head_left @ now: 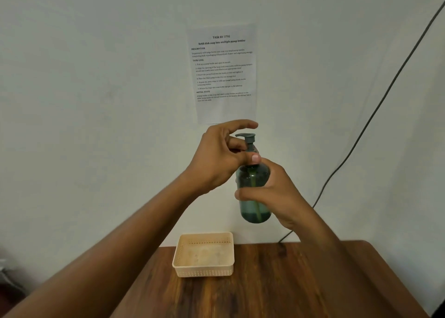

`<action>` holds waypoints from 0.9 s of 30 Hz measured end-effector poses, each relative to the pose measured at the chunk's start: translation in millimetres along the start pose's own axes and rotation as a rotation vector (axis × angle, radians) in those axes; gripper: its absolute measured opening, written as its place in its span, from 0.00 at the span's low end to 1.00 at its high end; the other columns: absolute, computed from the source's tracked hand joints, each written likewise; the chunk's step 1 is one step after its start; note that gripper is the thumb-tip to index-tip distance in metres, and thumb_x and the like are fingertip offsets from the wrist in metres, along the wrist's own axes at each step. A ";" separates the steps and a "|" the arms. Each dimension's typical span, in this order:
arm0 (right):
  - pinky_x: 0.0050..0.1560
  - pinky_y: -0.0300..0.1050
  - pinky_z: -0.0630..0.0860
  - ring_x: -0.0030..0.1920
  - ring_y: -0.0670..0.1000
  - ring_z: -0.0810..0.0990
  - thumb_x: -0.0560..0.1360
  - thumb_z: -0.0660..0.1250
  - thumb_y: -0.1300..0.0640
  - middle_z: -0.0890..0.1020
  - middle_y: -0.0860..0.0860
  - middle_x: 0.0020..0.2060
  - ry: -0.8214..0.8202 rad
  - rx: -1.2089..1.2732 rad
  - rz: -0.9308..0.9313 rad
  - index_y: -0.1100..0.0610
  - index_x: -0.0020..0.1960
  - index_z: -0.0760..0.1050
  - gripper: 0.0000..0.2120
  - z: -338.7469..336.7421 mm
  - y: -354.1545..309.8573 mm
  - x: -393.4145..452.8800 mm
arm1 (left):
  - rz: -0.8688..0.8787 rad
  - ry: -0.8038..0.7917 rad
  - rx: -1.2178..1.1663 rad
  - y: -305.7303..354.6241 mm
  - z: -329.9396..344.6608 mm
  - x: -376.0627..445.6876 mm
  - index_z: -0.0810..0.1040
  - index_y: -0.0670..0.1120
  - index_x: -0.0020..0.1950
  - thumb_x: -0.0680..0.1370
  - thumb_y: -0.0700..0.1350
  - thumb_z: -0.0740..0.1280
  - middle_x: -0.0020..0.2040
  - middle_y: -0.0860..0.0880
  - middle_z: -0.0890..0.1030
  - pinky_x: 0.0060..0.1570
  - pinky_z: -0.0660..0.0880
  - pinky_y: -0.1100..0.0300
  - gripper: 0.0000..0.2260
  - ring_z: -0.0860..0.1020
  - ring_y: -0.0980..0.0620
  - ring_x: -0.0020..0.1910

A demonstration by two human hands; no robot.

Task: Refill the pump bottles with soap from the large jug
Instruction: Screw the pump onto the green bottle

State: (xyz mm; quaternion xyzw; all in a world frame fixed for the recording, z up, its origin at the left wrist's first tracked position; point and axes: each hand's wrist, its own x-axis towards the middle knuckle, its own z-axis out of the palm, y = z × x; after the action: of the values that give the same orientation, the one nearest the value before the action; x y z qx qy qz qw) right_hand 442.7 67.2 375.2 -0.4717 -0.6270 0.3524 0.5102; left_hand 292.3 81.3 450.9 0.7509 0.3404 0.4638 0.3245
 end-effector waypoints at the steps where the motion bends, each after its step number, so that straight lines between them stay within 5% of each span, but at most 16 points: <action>1: 0.40 0.32 0.77 0.51 0.45 0.80 0.60 0.80 0.49 0.80 0.34 0.48 -0.020 -0.001 0.005 0.38 0.55 0.73 0.27 0.2 1.3 1.2 | -0.003 -0.005 0.000 -2.4 -1.0 -0.5 0.78 0.50 0.69 0.73 0.35 0.78 0.39 0.44 0.88 0.58 0.82 0.54 0.26 0.88 0.48 0.45; 5: 0.44 0.34 0.78 0.53 0.46 0.80 0.58 0.80 0.45 0.79 0.37 0.53 -0.034 -0.004 0.023 0.38 0.58 0.73 0.30 7.2 6.6 5.1 | -0.025 0.029 0.014 -14.4 -4.7 -4.2 0.77 0.50 0.67 0.72 0.37 0.79 0.42 0.46 0.88 0.59 0.82 0.50 0.26 0.88 0.49 0.46; 13: 0.52 0.42 0.78 0.55 0.47 0.77 0.64 0.80 0.41 0.75 0.41 0.60 0.010 -0.112 0.083 0.41 0.64 0.67 0.34 37.3 24.3 15.4 | -0.053 0.171 0.111 -44.6 -17.8 -4.6 0.72 0.54 0.71 0.71 0.40 0.81 0.41 0.49 0.88 0.50 0.79 0.65 0.33 0.87 0.52 0.44; 17: 0.51 0.38 0.76 0.58 0.46 0.78 0.68 0.79 0.47 0.78 0.40 0.58 -0.064 -0.089 0.054 0.41 0.64 0.71 0.28 49.0 37.8 23.8 | -0.093 0.154 0.077 -67.5 -35.5 -3.9 0.69 0.55 0.75 0.72 0.38 0.80 0.44 0.49 0.88 0.54 0.79 0.64 0.36 0.87 0.52 0.47; 21: 0.56 0.40 0.76 0.59 0.45 0.79 0.70 0.79 0.51 0.80 0.41 0.60 -0.137 -0.114 0.050 0.43 0.64 0.73 0.26 66.9 52.4 39.4 | -0.116 0.115 0.013 -97.9 -55.7 -6.2 0.66 0.53 0.78 0.73 0.34 0.78 0.47 0.50 0.89 0.46 0.77 0.74 0.38 0.87 0.55 0.47; 24: 0.59 0.46 0.77 0.59 0.47 0.79 0.69 0.80 0.49 0.80 0.44 0.61 -0.148 -0.173 0.043 0.44 0.65 0.72 0.28 89.9 68.8 53.2 | -0.145 0.123 0.004 -129.3 -70.1 -11.4 0.66 0.52 0.78 0.73 0.34 0.78 0.48 0.49 0.89 0.48 0.78 0.72 0.37 0.87 0.53 0.49; 27: 0.53 0.38 0.77 0.55 0.45 0.79 0.67 0.81 0.48 0.80 0.41 0.57 -0.159 -0.200 0.048 0.43 0.63 0.72 0.28 116.2 93.0 67.8 | -0.186 0.196 0.109 -167.3 -84.7 -19.1 0.69 0.54 0.76 0.72 0.42 0.80 0.51 0.51 0.88 0.50 0.80 0.67 0.36 0.86 0.54 0.49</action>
State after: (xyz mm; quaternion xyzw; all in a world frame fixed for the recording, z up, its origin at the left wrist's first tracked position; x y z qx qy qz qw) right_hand 349.0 164.7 283.3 -0.5056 -0.6859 0.3366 0.4009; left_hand 173.0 173.7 337.9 0.6835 0.4631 0.4839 0.2901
